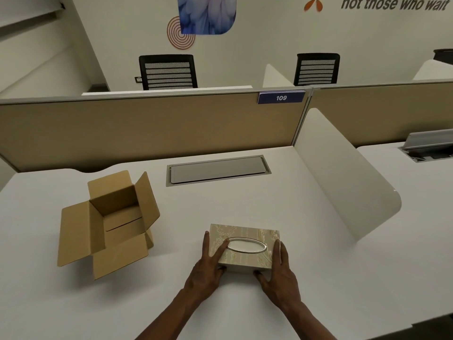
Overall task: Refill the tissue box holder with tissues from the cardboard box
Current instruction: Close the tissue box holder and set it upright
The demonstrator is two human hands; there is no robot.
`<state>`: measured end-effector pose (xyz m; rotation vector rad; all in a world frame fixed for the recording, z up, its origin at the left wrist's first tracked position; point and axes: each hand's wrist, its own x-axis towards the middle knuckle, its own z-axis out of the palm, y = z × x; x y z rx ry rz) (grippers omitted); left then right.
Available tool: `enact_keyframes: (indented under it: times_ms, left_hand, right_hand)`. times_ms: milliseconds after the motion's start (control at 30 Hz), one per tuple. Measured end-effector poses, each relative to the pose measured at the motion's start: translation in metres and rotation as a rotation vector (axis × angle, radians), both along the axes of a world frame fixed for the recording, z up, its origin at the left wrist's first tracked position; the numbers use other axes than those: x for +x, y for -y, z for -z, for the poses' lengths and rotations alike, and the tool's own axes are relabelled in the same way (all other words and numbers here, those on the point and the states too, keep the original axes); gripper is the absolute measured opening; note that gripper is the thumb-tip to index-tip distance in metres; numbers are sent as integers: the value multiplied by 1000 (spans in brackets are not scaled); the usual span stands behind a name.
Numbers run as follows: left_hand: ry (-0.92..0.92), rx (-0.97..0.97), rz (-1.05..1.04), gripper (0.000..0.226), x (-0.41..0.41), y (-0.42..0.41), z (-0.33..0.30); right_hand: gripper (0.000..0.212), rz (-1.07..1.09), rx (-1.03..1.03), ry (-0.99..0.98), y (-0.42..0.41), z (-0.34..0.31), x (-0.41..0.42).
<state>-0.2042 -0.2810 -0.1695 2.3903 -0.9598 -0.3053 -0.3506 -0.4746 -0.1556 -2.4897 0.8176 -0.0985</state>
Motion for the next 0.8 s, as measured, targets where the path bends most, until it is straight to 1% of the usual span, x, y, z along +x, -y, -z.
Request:
enact_keyframes:
  times_ms: [133, 233, 300, 400, 567, 700, 800]
  left_hand:
    - [-17, -20, -31, 93, -1, 1, 4]
    - [-40, -26, -94, 103, -4, 1, 9]
    - [-55, -26, -117, 105, -5, 0, 12]
    - [-81, -41, -107, 103, -3, -1, 11]
    - [-128, -12, -124, 97, 0, 3, 1]
    - [-132, 5, -152, 95, -2, 5, -1]
    - [-133, 15, -136, 94, 0, 3, -1]
  right_hand:
    - [116, -12, 0, -8, 3, 1, 3]
    - [116, -30, -13, -30, 8, -1, 6]
    - [115, -48, -32, -54, 12, -4, 11]
    - [113, -60, -41, -99, 19, -8, 18]
    - [113, -95, -37, -113, 28, -11, 29]
    - [112, -122, -40, -123, 34, -12, 34]
    - [113, -128, -51, -131, 35, -11, 35]
